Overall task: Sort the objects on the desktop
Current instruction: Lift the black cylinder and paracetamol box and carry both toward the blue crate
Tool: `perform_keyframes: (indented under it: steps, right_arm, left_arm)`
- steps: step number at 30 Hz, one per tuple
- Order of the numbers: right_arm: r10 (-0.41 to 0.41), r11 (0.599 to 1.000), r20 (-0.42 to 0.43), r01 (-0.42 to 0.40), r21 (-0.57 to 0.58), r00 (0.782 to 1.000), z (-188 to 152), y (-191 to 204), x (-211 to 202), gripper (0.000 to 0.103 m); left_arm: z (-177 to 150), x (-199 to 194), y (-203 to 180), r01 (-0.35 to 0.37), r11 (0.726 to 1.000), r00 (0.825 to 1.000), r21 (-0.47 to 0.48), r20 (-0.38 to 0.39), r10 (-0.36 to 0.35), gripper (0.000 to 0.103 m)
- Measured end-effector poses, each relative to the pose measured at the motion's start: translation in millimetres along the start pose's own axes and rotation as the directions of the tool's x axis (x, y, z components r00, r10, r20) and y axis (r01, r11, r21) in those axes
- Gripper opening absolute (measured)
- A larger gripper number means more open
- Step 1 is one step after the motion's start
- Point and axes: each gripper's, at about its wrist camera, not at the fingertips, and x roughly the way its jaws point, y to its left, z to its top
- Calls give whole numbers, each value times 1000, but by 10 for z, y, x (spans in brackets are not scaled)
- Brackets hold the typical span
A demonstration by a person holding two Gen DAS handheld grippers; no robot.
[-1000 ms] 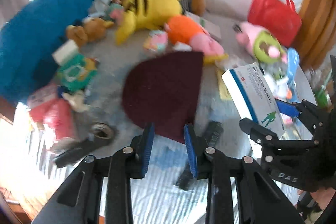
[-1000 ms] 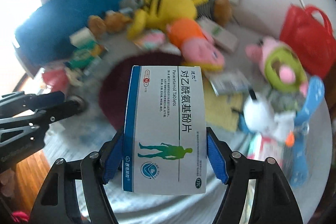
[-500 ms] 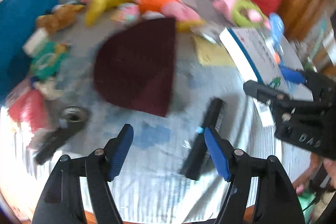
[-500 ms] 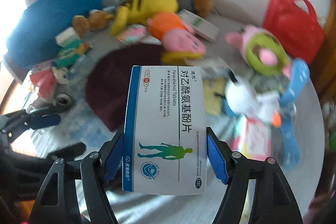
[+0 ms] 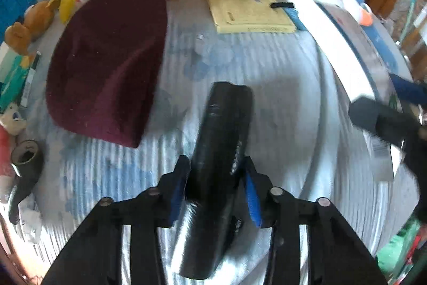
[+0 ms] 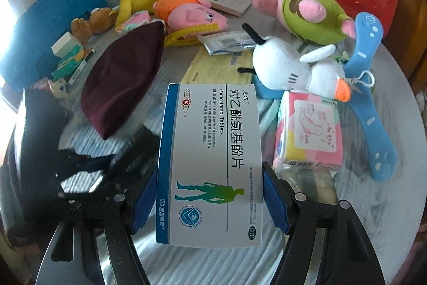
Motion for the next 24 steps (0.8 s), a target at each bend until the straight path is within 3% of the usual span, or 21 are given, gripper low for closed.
perform_keyframes:
  steps: [5,9,16,24]
  right_arm:
    - [17,1000,-11,-17,-20,1000,11,29,25,72]
    - [36,996,12,-35,-82,999,146,219,-107,72]
    - [111,970,100,-86,-227,989,588,924,-445,72]
    - [201,924,177,-127,-360,963,1083,1987,-680,72]
  left_arm:
    - [-5,-232,123,-36,998,999,-43,22,36,37]
    - [31,-748,369,-60,992,992,-108,106,71,37]
    - [3,-1589,954,-103,969,961,-223,229,155,37]
    - [-178,-2295,1930,-135,922,922,-363,294,251,37]
